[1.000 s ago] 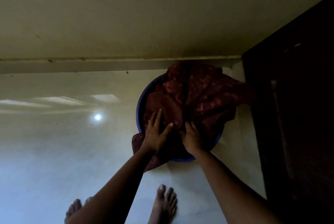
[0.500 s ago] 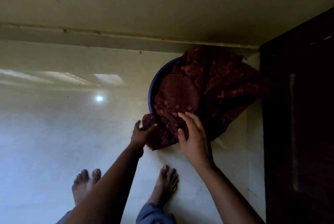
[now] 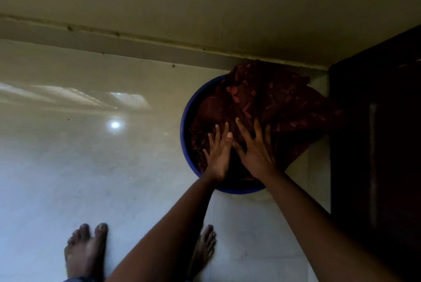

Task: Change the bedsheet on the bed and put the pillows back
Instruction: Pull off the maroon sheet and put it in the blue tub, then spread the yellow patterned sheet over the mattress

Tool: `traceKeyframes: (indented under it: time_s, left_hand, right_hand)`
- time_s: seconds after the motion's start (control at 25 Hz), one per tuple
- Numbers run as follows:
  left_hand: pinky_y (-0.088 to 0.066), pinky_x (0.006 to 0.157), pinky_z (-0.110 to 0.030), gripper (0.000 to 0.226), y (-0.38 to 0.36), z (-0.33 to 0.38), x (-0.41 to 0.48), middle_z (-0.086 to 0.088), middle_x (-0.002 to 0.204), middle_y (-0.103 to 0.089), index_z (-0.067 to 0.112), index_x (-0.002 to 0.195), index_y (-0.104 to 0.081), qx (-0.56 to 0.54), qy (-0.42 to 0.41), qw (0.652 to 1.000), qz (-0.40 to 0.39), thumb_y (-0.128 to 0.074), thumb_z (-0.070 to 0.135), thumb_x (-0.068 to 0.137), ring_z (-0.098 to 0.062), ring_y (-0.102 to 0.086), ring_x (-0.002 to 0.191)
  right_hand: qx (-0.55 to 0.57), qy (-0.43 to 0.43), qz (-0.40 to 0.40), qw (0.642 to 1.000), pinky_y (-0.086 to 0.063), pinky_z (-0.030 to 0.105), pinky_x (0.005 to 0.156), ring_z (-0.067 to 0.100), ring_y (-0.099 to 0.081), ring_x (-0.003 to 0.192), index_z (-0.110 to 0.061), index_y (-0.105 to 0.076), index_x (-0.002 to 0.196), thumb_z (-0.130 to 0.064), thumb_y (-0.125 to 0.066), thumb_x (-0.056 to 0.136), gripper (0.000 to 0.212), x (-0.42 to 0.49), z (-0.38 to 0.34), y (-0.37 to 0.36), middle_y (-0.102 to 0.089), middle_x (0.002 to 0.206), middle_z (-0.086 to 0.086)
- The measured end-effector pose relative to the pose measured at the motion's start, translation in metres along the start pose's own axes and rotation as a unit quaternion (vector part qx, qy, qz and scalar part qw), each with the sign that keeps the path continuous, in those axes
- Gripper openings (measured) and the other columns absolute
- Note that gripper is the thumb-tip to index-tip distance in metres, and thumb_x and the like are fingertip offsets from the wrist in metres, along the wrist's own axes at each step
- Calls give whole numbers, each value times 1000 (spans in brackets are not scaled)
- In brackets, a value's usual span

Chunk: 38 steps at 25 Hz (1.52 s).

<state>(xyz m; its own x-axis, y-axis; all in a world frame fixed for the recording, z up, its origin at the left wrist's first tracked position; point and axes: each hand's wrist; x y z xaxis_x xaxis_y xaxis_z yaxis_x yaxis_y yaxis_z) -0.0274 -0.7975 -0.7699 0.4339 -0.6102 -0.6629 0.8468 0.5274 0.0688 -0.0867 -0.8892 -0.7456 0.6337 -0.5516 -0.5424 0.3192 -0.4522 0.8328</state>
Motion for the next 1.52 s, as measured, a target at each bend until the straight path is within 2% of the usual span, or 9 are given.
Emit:
traceKeyframes:
  time_s: [0.2, 0.44, 0.6, 0.72, 0.84, 1.0, 1.24, 1.36, 1.52]
  left_hand:
    - [2, 119, -41, 52, 17, 0, 9, 7, 157, -4, 32, 146, -21, -101, 44, 993, -36, -32, 46, 97, -14, 3, 145]
    - [-38, 103, -29, 43, 76, 72, -122, 4, 135, -49, 20, 134, -49, -45, 29, 996, 77, -54, 29, 93, -14, -45, 126]
    - [-36, 86, -22, 32, 118, 123, -234, -2, 125, -59, 22, 125, -56, -47, 95, 990, 92, -50, 30, 95, -14, -52, 114]
    - [-37, 85, -23, 32, 150, 147, -305, -3, 126, -59, 19, 124, -57, -33, 103, 990, 95, -50, 31, 95, -16, -53, 113]
    - [-43, 94, -33, 31, 175, 159, -358, -1, 126, -59, 23, 120, -60, -71, 108, 985, 117, -51, 37, 93, -15, -53, 111]
    - [-39, 95, -26, 31, 202, 163, -457, -3, 124, -60, 15, 120, -60, -97, 110, 974, 170, -51, 29, 94, -19, -54, 117]
    - [-43, 93, -32, 24, 235, 114, -609, -2, 122, -59, 22, 115, -61, -213, 193, 905, 314, -48, 28, 96, -18, -55, 111]
    - [-45, 87, -32, 17, 252, 87, -672, -3, 121, -60, 27, 109, -60, -304, 193, 835, 417, -49, 28, 96, -19, -56, 110]
    - [-39, 84, -32, 17, 275, 51, -739, -9, 122, -58, 21, 111, -57, -417, 174, 737, 502, -46, 22, 97, -21, -55, 107]
  right_hand:
    - [11, 23, -67, 997, -15, 48, 114, 39, 1, 142, -32, 1, 148, -41, -44, 95, 70, 3, 6, 2, 4, 157, 7]
    - [170, 1, -2, 986, -37, 33, 105, 25, -37, 131, -18, -44, 137, -13, -54, 91, 48, -96, -37, 97, -33, 144, 6]
    - [274, -47, 46, 960, -39, 18, 85, 23, -55, 110, -11, -63, 116, -5, -54, 89, 29, -188, -77, 168, -55, 121, 7]
    - [307, -25, 47, 950, -44, 20, 85, 20, -60, 99, -11, -66, 110, -1, -54, 88, 28, -252, -106, 205, -59, 113, 6]
    - [272, 17, 6, 962, -41, 18, 86, 18, -59, 100, -12, -65, 112, -3, -53, 88, 29, -293, -122, 232, -58, 115, 5]
    - [181, 85, -123, 972, -38, 17, 77, 23, -58, 96, -12, -64, 114, -5, -52, 89, 29, -332, -147, 267, -56, 114, 8]
    - [43, 231, -217, 948, -40, 21, 80, 17, -59, 95, -11, -66, 113, -6, -52, 88, 29, -356, -234, 312, -64, 115, 8]
    - [22, 293, -282, 913, -44, 17, 68, 22, -62, 90, -8, -63, 117, -10, -49, 94, 27, -375, -337, 323, -67, 108, 10]
    - [-3, 391, -333, 858, -35, 5, 51, -2, -46, 66, -12, -60, 119, -17, -47, 97, 26, -422, -497, 308, -55, 86, -9]
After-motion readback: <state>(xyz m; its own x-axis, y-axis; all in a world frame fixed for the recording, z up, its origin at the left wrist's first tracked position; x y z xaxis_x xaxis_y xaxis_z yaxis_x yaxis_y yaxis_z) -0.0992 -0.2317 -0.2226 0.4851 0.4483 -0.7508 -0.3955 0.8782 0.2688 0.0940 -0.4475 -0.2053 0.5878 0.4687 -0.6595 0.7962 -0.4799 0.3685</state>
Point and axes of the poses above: each hand's wrist, its own x-axis towards the middle knuckle, its own y-axis out of the back of the hand, z = x × y
